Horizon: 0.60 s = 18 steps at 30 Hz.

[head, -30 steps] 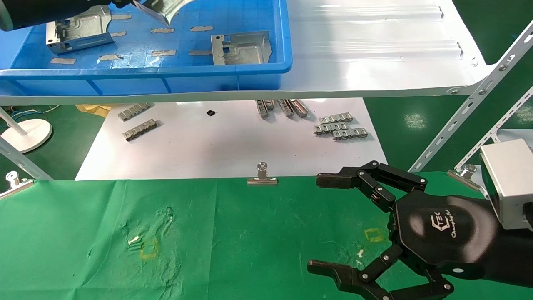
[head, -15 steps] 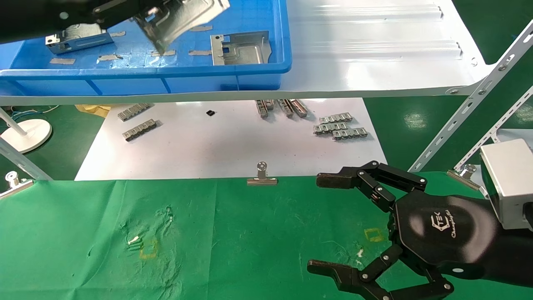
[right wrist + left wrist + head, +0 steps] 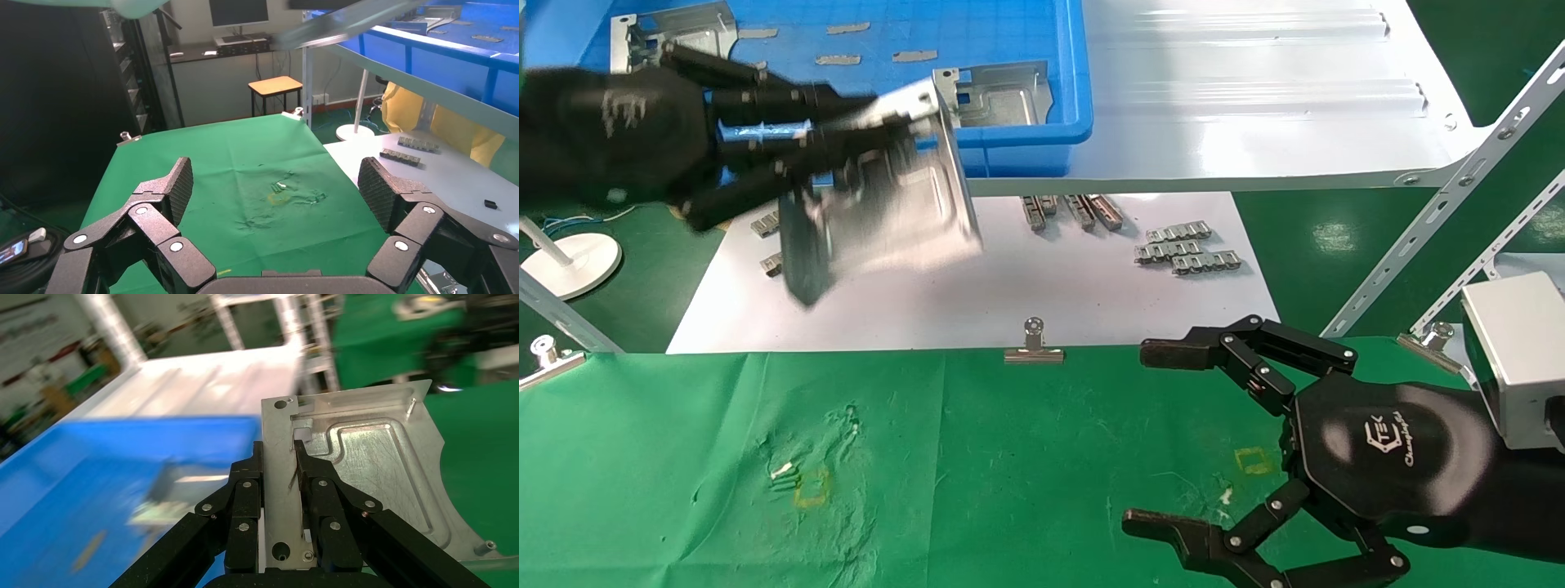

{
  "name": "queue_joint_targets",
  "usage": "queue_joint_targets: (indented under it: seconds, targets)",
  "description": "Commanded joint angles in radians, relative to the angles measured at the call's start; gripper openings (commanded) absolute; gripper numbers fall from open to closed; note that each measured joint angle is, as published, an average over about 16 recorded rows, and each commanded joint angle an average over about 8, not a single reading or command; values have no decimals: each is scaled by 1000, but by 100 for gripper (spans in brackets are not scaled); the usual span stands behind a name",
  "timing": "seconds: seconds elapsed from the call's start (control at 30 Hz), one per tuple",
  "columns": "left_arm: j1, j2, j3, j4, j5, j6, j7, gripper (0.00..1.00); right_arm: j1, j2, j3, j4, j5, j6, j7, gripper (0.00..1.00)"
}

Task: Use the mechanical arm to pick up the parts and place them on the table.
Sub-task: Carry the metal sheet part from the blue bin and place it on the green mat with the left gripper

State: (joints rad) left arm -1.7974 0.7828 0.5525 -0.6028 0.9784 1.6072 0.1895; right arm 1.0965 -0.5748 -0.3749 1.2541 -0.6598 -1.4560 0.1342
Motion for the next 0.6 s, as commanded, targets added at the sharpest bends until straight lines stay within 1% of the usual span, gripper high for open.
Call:
queue_joint_targets:
  seconds: [0.03, 0.13, 0.27, 0.43, 0.6]
  targets:
    - [55, -49, 31, -123, -80, -2, -15, 0, 0, 0, 0, 0, 0, 0, 0, 100]
    - [90, -107, 95, -206, -105, -8, 10, 0, 0, 0, 0, 0, 0, 0, 0, 100]
    - [99, -146, 181, -223, -48, -17, 86, 0, 0, 0, 0, 0, 0, 0, 0, 100]
    - [88, -146, 272, -165, 54, -23, 194, 0, 0, 0, 0, 0, 0, 0, 0, 100]
    - [83, -119, 335, -84, 102, -25, 269, 0, 0, 0, 0, 0, 0, 0, 0, 100]
